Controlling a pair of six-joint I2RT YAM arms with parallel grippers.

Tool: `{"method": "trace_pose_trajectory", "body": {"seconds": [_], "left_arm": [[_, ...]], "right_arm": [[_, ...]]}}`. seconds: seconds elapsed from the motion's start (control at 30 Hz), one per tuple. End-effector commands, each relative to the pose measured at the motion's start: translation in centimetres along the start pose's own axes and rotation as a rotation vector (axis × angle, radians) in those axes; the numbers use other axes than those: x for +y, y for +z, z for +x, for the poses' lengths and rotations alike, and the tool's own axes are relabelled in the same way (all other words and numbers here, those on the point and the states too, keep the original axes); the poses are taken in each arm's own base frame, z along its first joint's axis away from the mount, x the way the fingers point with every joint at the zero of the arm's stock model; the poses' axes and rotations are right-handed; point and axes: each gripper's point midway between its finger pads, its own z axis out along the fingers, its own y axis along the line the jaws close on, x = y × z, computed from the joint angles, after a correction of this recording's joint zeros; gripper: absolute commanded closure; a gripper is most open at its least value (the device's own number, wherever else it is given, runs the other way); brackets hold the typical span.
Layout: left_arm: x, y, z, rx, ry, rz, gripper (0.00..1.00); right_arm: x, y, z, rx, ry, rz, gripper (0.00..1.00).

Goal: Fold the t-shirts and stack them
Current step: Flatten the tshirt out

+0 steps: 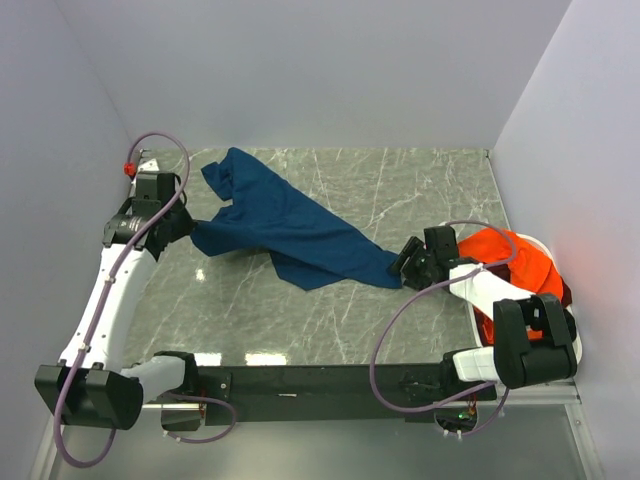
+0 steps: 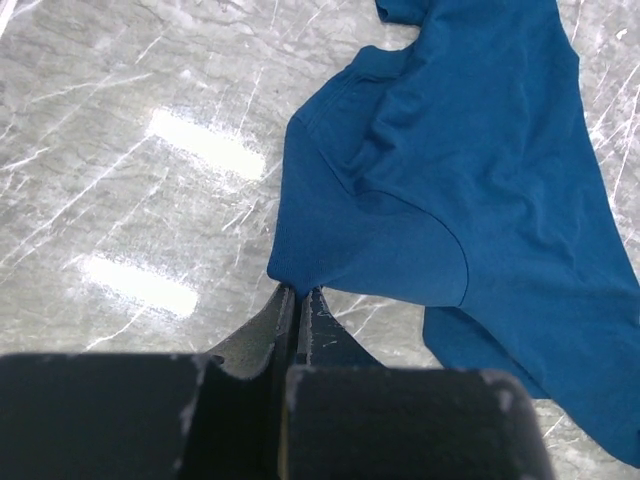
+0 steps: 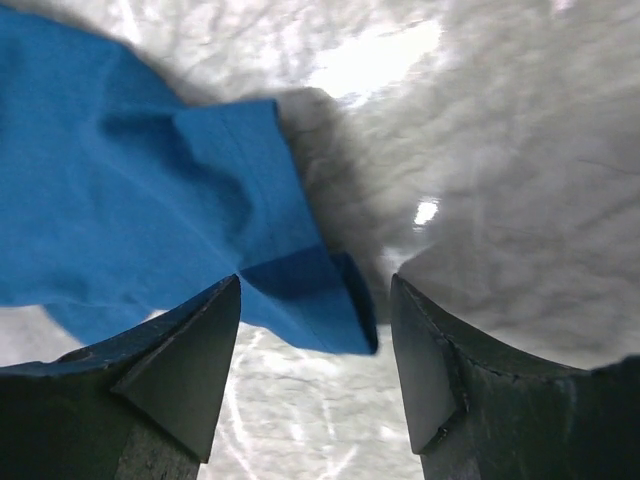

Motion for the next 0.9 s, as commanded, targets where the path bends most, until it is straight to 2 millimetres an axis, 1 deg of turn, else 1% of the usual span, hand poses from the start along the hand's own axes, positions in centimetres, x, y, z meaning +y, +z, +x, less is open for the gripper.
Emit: {"method": "trace_pose_trajectory", "body": {"seconds": [0.0,0.07,0.13,0.17,0.2,0.23,0.27,0.3,0.33,0.37,0.4,0.43,0.47,0.5,0.53,0.57,0.6,0.63,0.67,0.7,0.77,0.83,0.87], "left_arm": [[-0.8,-1.7,-2.5,-0.088,-0.01,0.054,0.99],[-0.6,-1.7,-2.6,-0.089,-0.014,0.051,0.99],[-0.4,-1.8,-2.7,-0.096,-0.016,0.05,0.99],[-0.3,-1.8,-2.9,-0.1,-0.02,0.047,0.99],[-0.1,-1.8,-3.1,-0.105,-0.021,0.045,0.99],[-0.1,-1.8,-3.3,-0.106,-0.024,0.047,0.99],[0.3,-1.9,-3.7,-0.112,-0.032,0.036,0.99],[0.4,-2.1,-4.0,-0.115,-0.034,0.035,0.99],[0.3,-2.5,-4.7,-0.132,-0.039,0.04,0.99],[0.5,-2.9,-5.0,-0.141,-0.041,0.034,0.99],[0.6,-3.2,-5.3,-0.152,-0.038,0.029,0.99],[0.7,-3.8,-5.8,-0.17,-0.041,0.026,0.99],[1.1,-4.2,-5.9,-0.179,-0.041,0.012,0.99],[1.1,-4.3,-6.0,-0.186,-0.039,0.012,0.99],[1.3,-4.7,-5.6,-0.192,-0.041,0.016,0.99],[1.2,-4.7,-5.3,-0.185,-0.038,0.032,0.99],[1.2,-4.9,-5.0,-0.19,-0.039,0.046,0.99],[1.3,-4.3,-3.9,-0.162,-0.032,0.049,0.99],[1.3,-3.9,-3.2,-0.144,-0.027,0.057,0.99],[1.3,-3.4,-1.9,-0.105,-0.018,0.074,0.99],[1.2,-2.9,-0.7,-0.071,-0.014,0.089,0.98],[1.1,-2.3,0.6,-0.042,-0.015,0.107,0.98],[1.1,-2.3,0.7,-0.042,-0.02,0.113,0.97]], "right_arm": [[0.5,0.6,1.6,0.072,0.068,-0.054,0.32],[0.8,0.7,2.0,0.088,0.089,-0.072,0.33],[1.1,0.7,2.1,0.104,0.096,-0.083,0.37],[1.3,0.6,2.2,0.112,0.094,-0.088,0.4],[1.3,0.6,2.1,0.115,0.09,-0.087,0.47],[1.5,0.3,1.6,0.108,0.078,-0.078,0.52],[1.6,0.1,1.0,0.094,0.068,-0.066,0.61],[1.7,-0.3,0.4,0.077,0.053,-0.055,0.65],[2.1,-1.3,-1.2,0.031,0.02,-0.034,0.69],[2.3,-2.0,-2.0,0.005,0.006,-0.022,0.72],[3.2,-3.0,-3.5,-0.039,-0.012,-0.026,0.77],[2.7,-4.2,-3.9,-0.056,-0.034,0.011,0.79],[1.9,-4.8,-4.7,-0.096,-0.046,0.066,0.8],[1.6,-5.4,-5.4,-0.123,-0.054,0.094,0.8],[0.5,-6.0,-5.1,-0.112,-0.068,0.14,0.8],[-0.4,-6.2,-5.3,-0.132,-0.069,0.182,0.79],[-1.2,-6.5,-5.0,-0.131,-0.078,0.205,0.77],[-1.6,-6.6,-4.8,-0.137,-0.081,0.218,0.74],[-2.0,-6.7,-4.7,-0.143,-0.085,0.228,0.62],[-2.4,-6.8,-4.4,-0.144,-0.087,0.226,0.56],[-2.6,-6.8,-3.7,-0.132,-0.09,0.221,0.47],[-2.6,-6.7,-2.8,-0.104,-0.086,0.198,0.44],[-2.6,-6.6,-2.5,-0.098,-0.084,0.19,0.43]]}}
